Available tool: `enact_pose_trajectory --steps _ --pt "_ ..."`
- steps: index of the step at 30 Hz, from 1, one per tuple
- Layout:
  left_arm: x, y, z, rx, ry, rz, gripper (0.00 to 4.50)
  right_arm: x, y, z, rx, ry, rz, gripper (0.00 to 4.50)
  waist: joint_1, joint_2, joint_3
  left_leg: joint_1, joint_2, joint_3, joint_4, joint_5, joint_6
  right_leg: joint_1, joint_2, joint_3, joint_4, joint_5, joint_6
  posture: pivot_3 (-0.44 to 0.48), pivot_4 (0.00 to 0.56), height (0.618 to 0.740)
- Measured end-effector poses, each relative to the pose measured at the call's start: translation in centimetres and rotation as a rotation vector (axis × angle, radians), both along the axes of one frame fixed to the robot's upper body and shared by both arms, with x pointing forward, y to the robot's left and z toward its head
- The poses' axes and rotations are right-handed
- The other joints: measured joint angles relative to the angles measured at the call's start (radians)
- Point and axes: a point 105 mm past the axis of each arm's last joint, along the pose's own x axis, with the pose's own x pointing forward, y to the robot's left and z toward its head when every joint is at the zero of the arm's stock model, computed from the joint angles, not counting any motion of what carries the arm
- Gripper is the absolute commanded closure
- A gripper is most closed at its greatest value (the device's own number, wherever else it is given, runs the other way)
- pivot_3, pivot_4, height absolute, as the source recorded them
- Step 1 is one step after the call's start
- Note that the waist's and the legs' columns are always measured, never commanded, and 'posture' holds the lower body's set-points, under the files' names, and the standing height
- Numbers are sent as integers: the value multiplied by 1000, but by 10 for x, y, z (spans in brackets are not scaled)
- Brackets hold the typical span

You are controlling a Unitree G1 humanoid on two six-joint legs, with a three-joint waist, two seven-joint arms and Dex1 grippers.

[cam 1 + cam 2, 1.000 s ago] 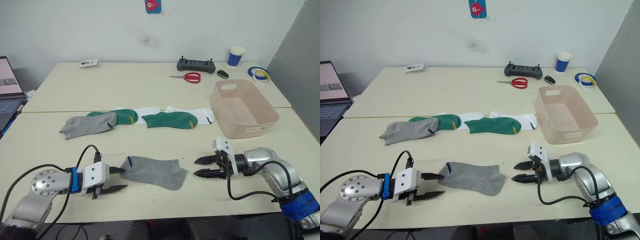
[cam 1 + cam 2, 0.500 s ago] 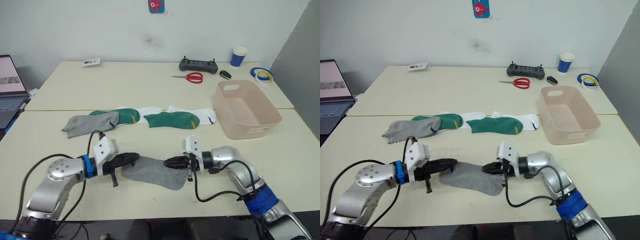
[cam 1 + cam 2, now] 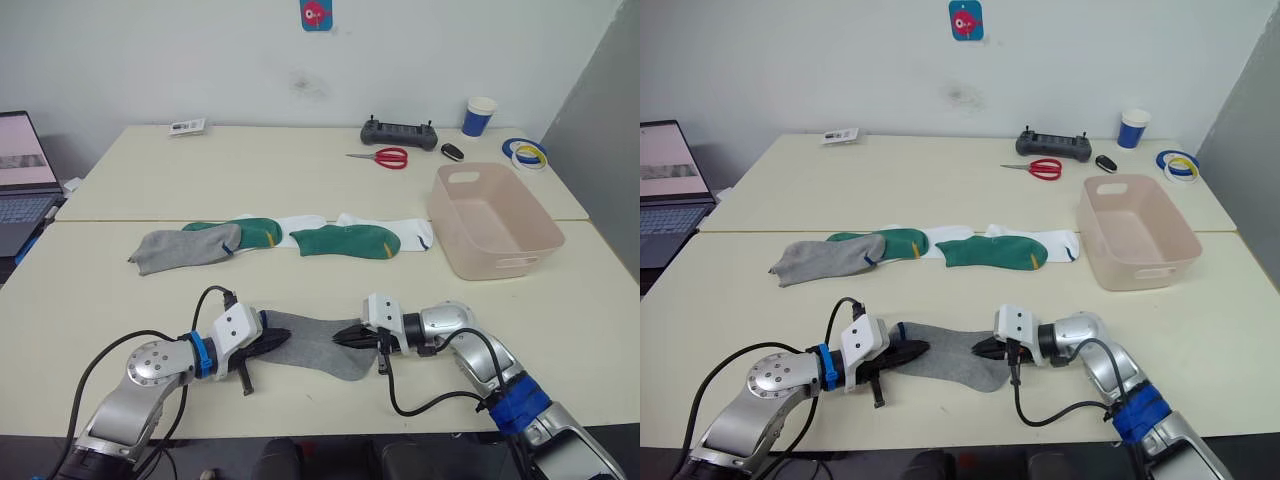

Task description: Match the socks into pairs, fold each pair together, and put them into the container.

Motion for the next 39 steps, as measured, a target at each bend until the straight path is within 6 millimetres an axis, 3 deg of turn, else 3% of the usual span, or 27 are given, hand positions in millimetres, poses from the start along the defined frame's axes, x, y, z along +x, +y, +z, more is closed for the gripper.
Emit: enact_pose_trajectory --steps 7,15,16,19,22,25,29,31,36,39 --pt "8 21 3 -1 4 78 4490 0 -16 1 -38 -42 18 4500 0 0 -1 1 0 0 0 0 0 0 0 0 0 0 0 0 150 740" --pt "6 24 8 -93 93 102 4490 0 -19 7 -14 26 -16 4500 0 0 0 -1 0 0 0 0 0 -1 0 0 0 0 0 0 150 740" --pt "5 23 11 -111 106 100 4498 0 -19 13 13 52 -28 4320 0 0 1 -3 0 -1 0 0 0 -2 0 -1 0 0 0 0 150 740" --pt "5 29 29 -148 105 103 3904 1 -24 48 95 57 -43 3628 -1 1 2 -5 0 -5 0 0 0 -3 -1 -3 0 0 0 0 150 740" --pt "9 57 54 -137 60 171 2977 7 -52 76 91 14 -100 2597 0 1 3 -5 0 -6 0 0 0 -2 -2 -5 -1 -1 -1 0 150 740" --pt "6 92 68 -118 36 274 1965 15 -88 83 51 -9 -199 1488 -1 1 3 -4 0 -5 0 0 0 -2 -3 -5 -1 -1 -2 0 150 740" --pt "-4 127 63 -127 51 407 695 16 -129 76 11 11 -327 112 -2 1 3 -5 0 -5 -1 0 0 -3 -3 -5 -2 -1 -2 0 150 740" --pt "-10 141 61 -132 50 471 26 13 -142 68 3 38 -373 0 -2 1 3 -4 0 -5 -1 0 0 -3 -3 -5 -2 -2 -2 0 150 740" --pt "-25 157 45 -147 45 594 26 1 -152 55 14 69 -440 0 -3 1 3 -4 0 -4 -1 0 0 -2 -4 -3 -2 -2 -2 0 150 740" --pt "-31 161 35 -145 56 639 26 1 -144 57 50 59 -454 0 -3 1 4 -4 0 -4 -1 0 0 -2 -4 -3 -1 -1 -2 0 150 740"
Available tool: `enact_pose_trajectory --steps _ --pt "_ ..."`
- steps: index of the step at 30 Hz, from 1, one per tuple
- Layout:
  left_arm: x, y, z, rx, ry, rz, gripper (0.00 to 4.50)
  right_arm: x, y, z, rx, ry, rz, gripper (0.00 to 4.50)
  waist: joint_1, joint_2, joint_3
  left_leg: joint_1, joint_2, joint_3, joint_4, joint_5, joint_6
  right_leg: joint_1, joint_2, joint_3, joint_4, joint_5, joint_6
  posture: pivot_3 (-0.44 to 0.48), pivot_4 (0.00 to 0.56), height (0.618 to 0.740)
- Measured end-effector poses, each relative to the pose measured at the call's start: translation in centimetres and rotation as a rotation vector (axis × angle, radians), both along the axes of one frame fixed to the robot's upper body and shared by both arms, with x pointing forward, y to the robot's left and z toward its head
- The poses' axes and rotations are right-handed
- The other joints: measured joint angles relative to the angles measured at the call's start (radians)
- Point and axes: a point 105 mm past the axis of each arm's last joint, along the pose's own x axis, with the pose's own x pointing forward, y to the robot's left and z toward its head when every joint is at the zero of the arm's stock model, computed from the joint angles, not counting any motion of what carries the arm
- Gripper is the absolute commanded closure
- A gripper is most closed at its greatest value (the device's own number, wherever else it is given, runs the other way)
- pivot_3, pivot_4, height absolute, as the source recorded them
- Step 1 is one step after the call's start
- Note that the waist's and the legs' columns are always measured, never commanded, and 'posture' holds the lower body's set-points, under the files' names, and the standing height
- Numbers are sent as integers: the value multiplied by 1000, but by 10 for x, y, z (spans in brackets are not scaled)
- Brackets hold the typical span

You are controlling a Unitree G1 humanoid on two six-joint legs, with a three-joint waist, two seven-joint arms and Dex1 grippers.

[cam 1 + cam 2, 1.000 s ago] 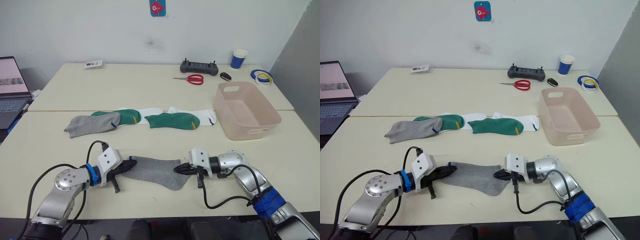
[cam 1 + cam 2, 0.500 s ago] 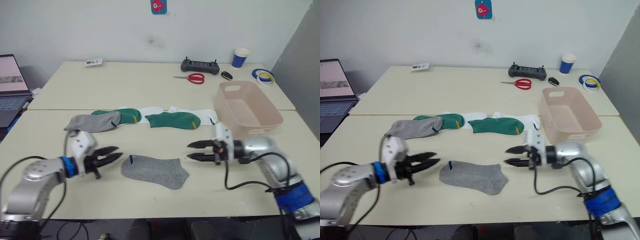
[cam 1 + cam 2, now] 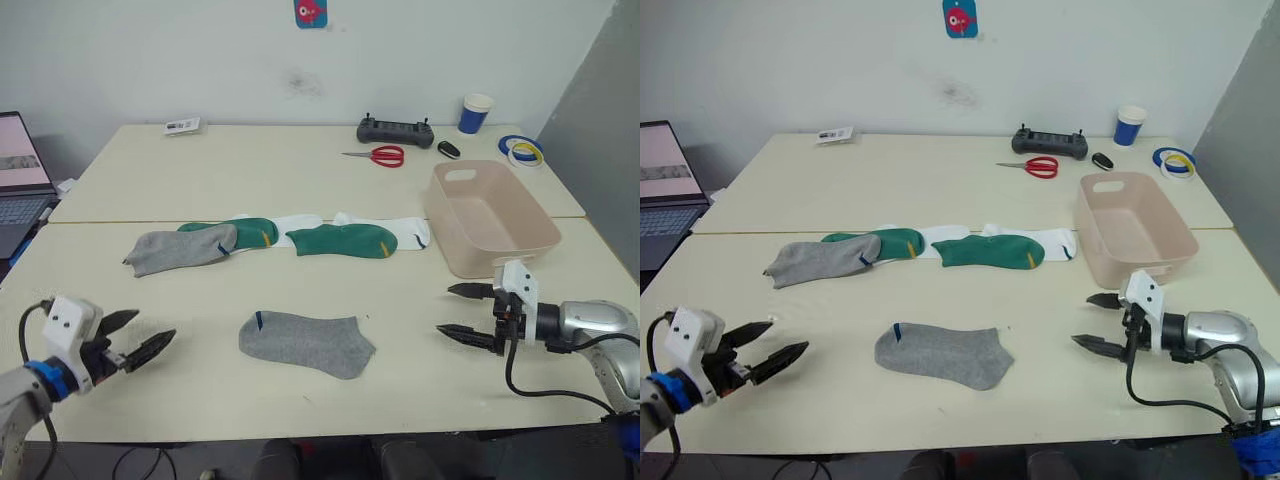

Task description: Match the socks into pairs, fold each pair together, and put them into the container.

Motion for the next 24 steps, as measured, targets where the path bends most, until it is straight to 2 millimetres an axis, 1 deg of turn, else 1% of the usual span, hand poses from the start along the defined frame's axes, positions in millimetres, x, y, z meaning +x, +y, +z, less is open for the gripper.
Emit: enact_pose_trajectory --steps 2,4,7,9,11,13,17,19,24 --pt "1 5 3 22 -24 32 26 3 8 8 23 -23 8 0 0 0 0 0 0 0 0 0 0 0 0 0 0 0 0 0 150 740" --pt "4 13 8 30 -51 78 26 8 18 21 46 -65 24 0 0 0 0 0 0 0 0 0 0 0 0 0 0 0 0 0 150 740" --pt "12 22 17 6 -108 157 26 14 43 38 80 -104 84 0 0 0 0 0 0 -1 0 0 0 0 0 -1 0 0 0 0 150 740" --pt "23 32 25 -18 -145 232 26 14 66 48 89 -127 154 0 0 0 0 -1 0 -2 0 0 0 0 0 -2 0 0 0 0 150 740" --pt "31 40 31 -38 -170 298 26 16 81 54 85 -153 193 0 1 0 0 -1 0 -2 0 0 0 0 0 -2 0 0 0 0 150 740" --pt "41 54 35 -79 -184 397 26 20 100 64 110 -181 220 0 1 0 0 -1 0 -2 0 0 0 0 0 -2 0 0 0 0 150 740" --pt "64 62 44 -158 -206 479 26 21 132 90 158 -247 285 0 2 -1 0 -2 -1 -3 0 0 0 -1 0 -4 0 1 0 0 150 740" --pt "73 60 42 -175 -189 482 26 21 139 96 167 -260 299 0 4 -1 0 -2 -1 -4 0 0 0 0 -1 -4 0 1 0 0 150 740" --pt "89 57 27 -235 -107 496 26 20 143 95 170 -254 300 0 5 -2 -1 -3 -1 -5 0 0 0 -1 -1 -6 0 2 -1 0 150 740"
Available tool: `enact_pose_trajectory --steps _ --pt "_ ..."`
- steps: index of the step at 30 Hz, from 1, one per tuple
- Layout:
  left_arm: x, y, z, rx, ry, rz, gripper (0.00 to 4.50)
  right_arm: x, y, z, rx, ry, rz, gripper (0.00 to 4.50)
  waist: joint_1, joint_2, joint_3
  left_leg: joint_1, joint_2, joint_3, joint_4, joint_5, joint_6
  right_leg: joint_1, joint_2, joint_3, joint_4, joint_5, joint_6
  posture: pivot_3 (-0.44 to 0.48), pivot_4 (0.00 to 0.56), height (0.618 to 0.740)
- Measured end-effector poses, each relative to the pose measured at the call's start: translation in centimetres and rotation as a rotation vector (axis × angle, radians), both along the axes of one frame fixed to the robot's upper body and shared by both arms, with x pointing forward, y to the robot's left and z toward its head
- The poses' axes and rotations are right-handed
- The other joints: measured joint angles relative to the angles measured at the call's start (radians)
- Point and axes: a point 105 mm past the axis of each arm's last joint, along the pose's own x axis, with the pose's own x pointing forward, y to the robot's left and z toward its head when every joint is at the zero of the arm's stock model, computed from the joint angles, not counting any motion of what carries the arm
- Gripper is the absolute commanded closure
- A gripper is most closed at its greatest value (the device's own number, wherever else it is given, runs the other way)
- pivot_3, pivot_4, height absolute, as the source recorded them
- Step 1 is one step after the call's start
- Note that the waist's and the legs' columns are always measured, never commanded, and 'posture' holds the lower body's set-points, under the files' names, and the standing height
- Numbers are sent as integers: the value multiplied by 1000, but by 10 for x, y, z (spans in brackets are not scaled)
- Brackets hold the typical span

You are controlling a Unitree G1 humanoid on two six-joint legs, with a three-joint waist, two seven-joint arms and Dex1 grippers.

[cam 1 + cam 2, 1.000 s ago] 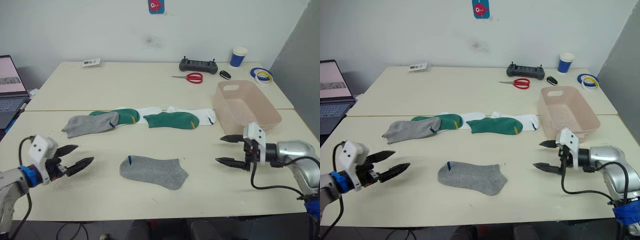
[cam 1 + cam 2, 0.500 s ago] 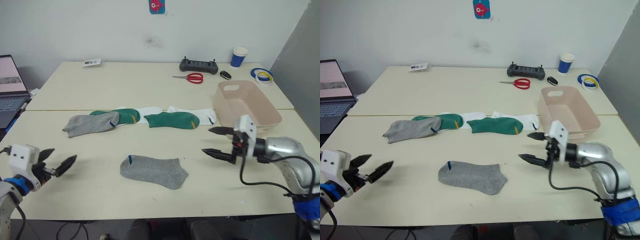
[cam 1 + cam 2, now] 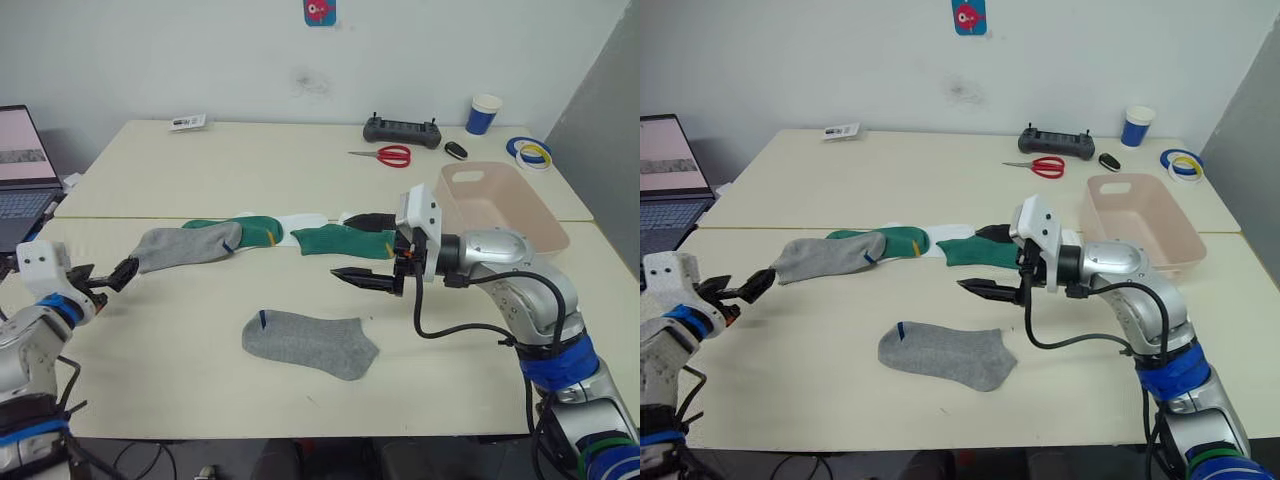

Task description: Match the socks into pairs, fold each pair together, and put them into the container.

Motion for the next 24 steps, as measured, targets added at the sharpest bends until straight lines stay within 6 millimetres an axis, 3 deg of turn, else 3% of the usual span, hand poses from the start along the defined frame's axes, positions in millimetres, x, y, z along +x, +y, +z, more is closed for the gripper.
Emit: enact_pose_trajectory --steps 6,11,15,24 --pt "20 -14 -12 -22 72 -54 26 -1 2 -1 -2 -1 -2 0 0 0 0 -1 0 -4 0 0 0 1 0 -8 1 0 0 0 150 740" --pt "34 -13 -16 -46 101 -27 26 -2 1 -2 -10 -1 -13 0 2 0 0 -1 0 -9 0 0 0 1 0 -14 1 0 0 0 150 740" --pt "44 -14 -16 -28 106 -27 879 -2 1 -2 -13 -1 -22 0 4 0 0 -2 0 -10 0 0 0 1 0 -15 1 0 0 0 150 740" --pt "54 -17 -8 11 58 -33 3869 0 0 -3 -9 8 -45 0 5 0 0 -2 0 -10 0 0 0 1 0 -15 1 2 -3 0 150 740"
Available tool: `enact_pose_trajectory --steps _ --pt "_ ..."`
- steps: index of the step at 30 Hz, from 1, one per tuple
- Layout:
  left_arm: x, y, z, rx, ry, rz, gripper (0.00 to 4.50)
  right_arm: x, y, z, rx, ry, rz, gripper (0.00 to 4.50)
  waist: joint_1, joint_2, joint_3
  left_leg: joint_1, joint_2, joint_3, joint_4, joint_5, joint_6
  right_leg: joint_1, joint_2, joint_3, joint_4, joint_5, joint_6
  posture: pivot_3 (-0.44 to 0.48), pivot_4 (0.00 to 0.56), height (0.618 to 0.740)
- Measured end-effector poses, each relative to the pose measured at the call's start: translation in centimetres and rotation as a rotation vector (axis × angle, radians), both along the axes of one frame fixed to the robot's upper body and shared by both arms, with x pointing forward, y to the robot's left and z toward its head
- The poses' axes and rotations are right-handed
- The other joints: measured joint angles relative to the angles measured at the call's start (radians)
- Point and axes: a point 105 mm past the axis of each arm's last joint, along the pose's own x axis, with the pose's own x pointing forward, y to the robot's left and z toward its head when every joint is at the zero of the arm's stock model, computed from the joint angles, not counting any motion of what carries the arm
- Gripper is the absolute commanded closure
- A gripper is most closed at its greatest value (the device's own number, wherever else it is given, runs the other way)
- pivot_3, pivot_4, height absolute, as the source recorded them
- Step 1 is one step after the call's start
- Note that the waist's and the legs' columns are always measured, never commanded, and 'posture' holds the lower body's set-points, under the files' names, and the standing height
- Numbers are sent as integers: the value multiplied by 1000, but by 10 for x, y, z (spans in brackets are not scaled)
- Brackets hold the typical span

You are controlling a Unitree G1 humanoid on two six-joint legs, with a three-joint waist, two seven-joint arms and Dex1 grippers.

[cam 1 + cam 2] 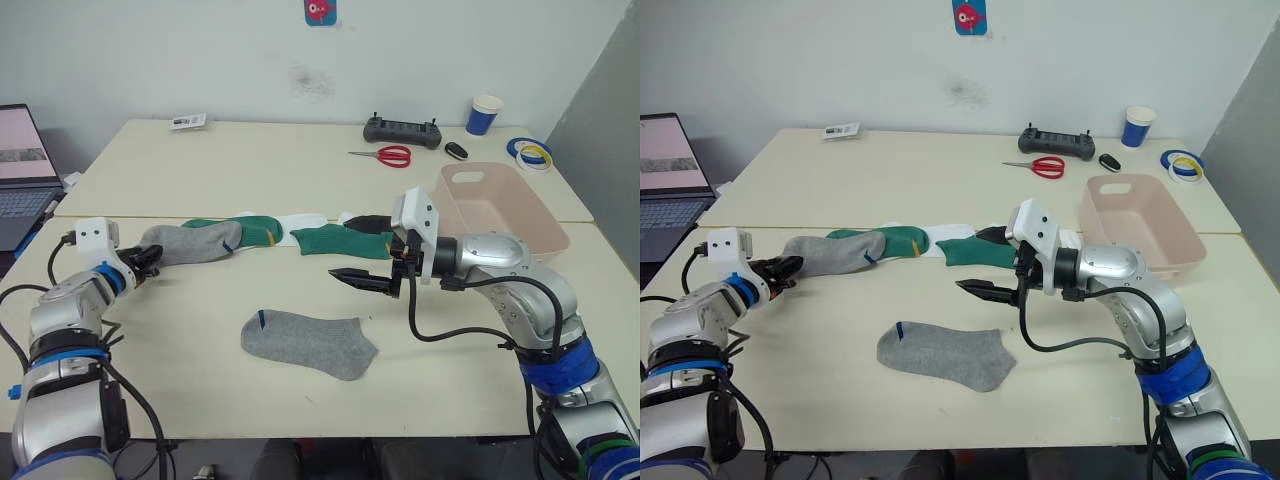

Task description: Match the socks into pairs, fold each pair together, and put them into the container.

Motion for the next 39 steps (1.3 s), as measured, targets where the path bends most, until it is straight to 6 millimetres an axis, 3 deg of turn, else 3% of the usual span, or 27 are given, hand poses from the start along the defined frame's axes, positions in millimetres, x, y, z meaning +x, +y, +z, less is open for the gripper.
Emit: enact_pose_trajectory --steps 2,6,12,16,22,32,39 --pt "-1 2 2 -1 -20 12 4482 0 0 -1 1 5 -3 0 0 0 0 0 0 0 0 0 0 0 0 0 0 0 0 0 150 740" --pt "-3 5 13 -5 -97 15 4482 0 -1 -5 5 19 -11 0 0 0 0 0 0 0 0 0 0 0 0 0 0 0 0 0 150 740" --pt "-4 -15 71 90 -316 -124 4482 -1 1 -5 14 15 -5 0 1 0 0 0 0 0 0 0 0 0 -1 0 0 0 0 0 150 740" --pt "-17 -31 90 147 -343 -247 4482 -2 0 -6 9 11 10 0 -1 0 0 0 0 -1 0 0 0 0 0 0 0 0 0 0 150 740" --pt "-42 -55 143 295 -369 -411 4482 -2 0 -8 12 15 19 0 -7 0 1 0 0 0 0 0 0 0 0 1 0 -3 4 0 150 740" --pt "-74 -74 166 349 -245 -606 4482 0 -2 -14 10 24 19 0 -9 1 3 1 0 0 -1 0 0 0 1 1 0 -4 3 0 150 740" --pt "-96 -81 165 390 -96 -765 4482 5 -6 -19 -4 36 17 0 -9 2 3 1 1 1 -4 0 0 -1 1 1 -1 -6 -1 0 150 740"
